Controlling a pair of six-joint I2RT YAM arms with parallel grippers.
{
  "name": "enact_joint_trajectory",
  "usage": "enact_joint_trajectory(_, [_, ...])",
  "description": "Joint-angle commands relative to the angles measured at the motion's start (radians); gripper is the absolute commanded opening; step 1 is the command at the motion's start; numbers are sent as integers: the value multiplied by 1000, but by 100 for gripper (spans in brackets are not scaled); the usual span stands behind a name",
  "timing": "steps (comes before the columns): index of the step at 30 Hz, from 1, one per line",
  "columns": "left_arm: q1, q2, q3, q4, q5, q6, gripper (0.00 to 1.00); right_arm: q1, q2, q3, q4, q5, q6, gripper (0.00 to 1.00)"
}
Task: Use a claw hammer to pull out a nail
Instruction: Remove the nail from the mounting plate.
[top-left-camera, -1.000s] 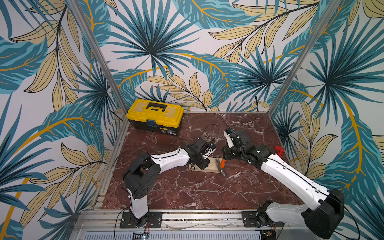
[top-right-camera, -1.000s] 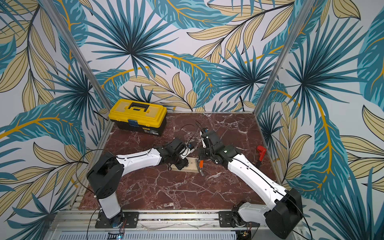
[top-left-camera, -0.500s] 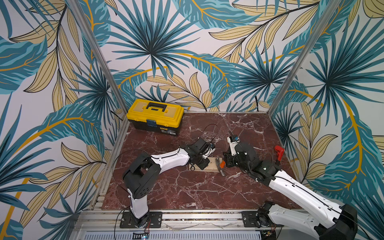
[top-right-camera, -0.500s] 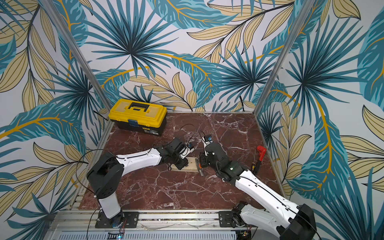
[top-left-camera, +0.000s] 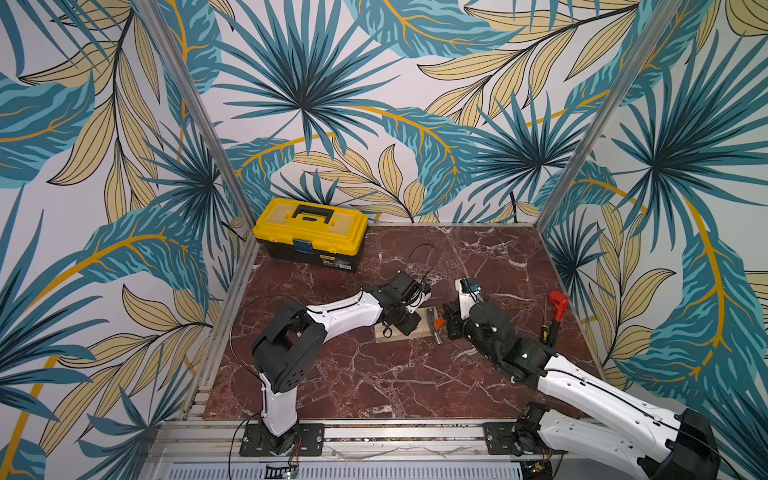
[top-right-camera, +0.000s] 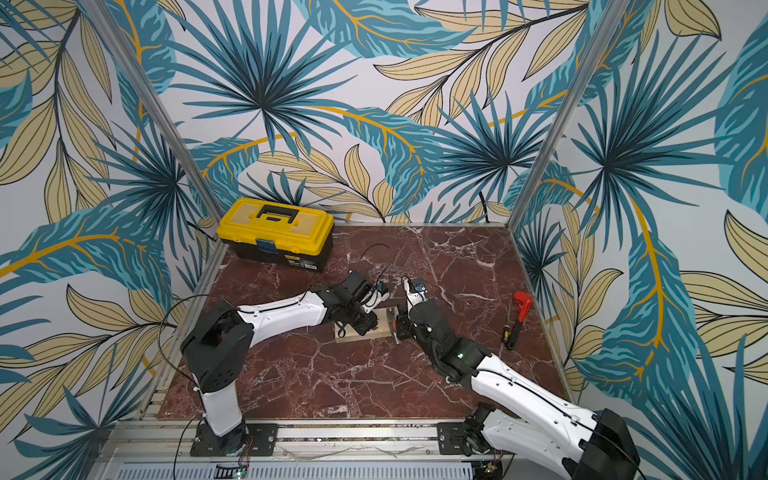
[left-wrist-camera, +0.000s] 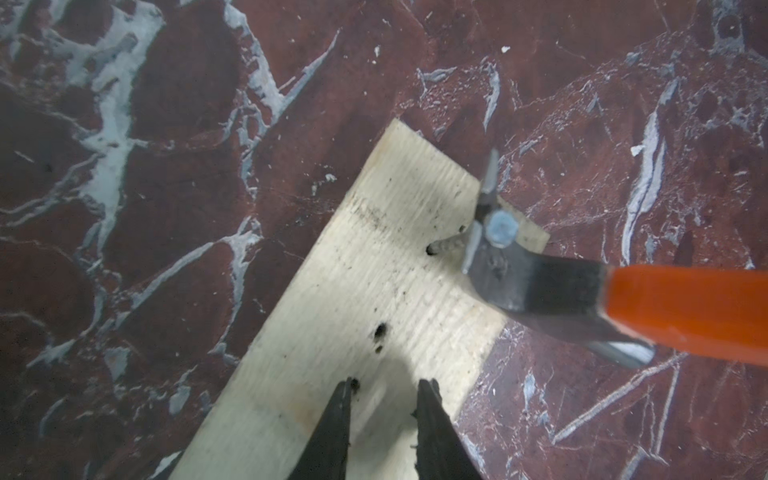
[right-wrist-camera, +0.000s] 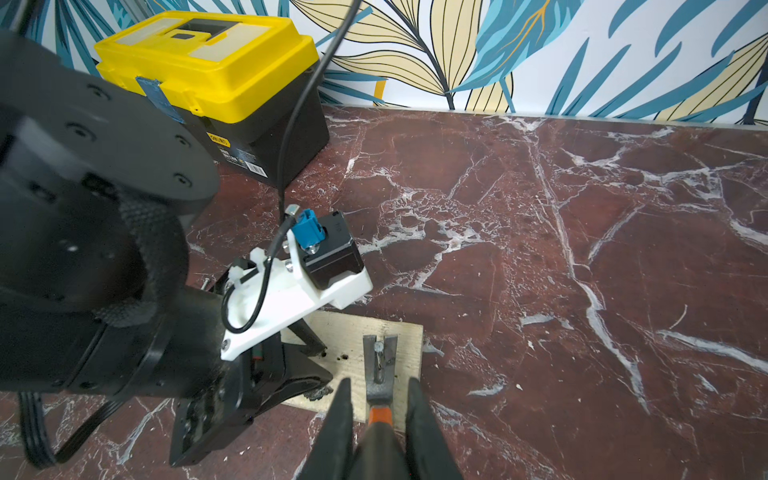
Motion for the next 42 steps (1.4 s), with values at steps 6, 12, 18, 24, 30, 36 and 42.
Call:
enact_joint_trajectory(6, [-11,98,-47,-146,55,-29,26,11,14,-76,46,-15,53,0])
enact_joint_trajectory(12, [-11,107,-42,-148,69,-46,25,11,-16,-120,52,-16,58,0])
enact_joint_trajectory(18, [-11,118,-37,-159,81,-54,25,14,-42,-167,74,-9,61,0])
enact_joint_trajectory(24, [-10,135,-32,-175,92,-65,24,23,-49,-202,97,-3,55,0])
enact_joint_trajectory(30, [-9,141,-34,-177,100,-79,24,35,-70,-250,144,25,57,0])
enact_joint_trajectory(36, [-9,154,-42,-177,111,-90,24,38,-101,-293,183,39,46,0])
enact_joint_trajectory(42, [-9,155,-47,-178,116,-89,24,41,-112,-314,192,40,52,0])
